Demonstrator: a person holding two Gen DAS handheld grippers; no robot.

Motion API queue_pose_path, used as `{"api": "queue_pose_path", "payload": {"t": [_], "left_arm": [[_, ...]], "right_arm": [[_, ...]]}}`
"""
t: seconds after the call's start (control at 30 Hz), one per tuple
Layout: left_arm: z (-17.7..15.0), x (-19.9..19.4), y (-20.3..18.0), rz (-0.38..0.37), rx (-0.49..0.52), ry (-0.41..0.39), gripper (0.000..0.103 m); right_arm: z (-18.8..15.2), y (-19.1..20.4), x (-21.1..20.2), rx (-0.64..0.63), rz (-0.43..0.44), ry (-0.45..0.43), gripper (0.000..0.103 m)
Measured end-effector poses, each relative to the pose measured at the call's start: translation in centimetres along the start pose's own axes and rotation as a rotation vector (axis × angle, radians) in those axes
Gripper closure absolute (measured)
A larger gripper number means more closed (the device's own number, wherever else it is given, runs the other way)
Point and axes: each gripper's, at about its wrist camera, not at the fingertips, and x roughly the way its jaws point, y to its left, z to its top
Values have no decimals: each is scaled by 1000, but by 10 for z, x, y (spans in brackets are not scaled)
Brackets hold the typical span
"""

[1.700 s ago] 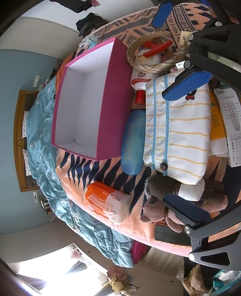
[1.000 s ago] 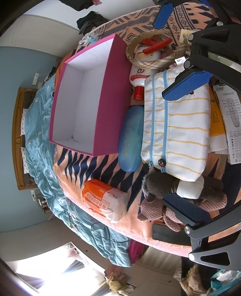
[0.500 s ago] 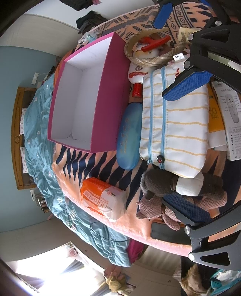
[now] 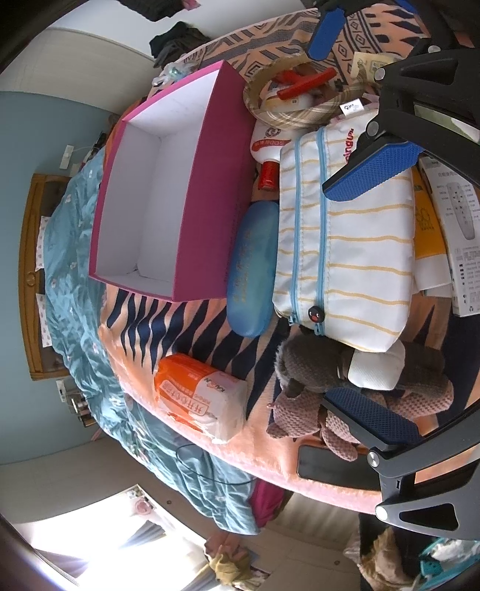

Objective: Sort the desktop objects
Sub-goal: 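Move the right tool toward the white striped Pingu pouch, then close the right tool on the edge of the striped pouch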

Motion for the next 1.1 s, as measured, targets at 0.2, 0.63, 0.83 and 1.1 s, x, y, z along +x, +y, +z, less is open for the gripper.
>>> {"api": "queue_pose_path", "payload": {"t": [0.2,0.63,0.83,1.1], "left_arm": [[-1,5,5,-1,1,14,0],[-7,30,18,-14,46,65,0],[-8,40,22,-74,44,106,0],[-8,49,33,-168,47,159,0]], "right_arm": [[-1,0,4,9,9,11,1],[-3,-6,24,51,36,92,14],[-4,-10,35,78,65,139,22],[3,-18,52,127,135,191,26]]}}
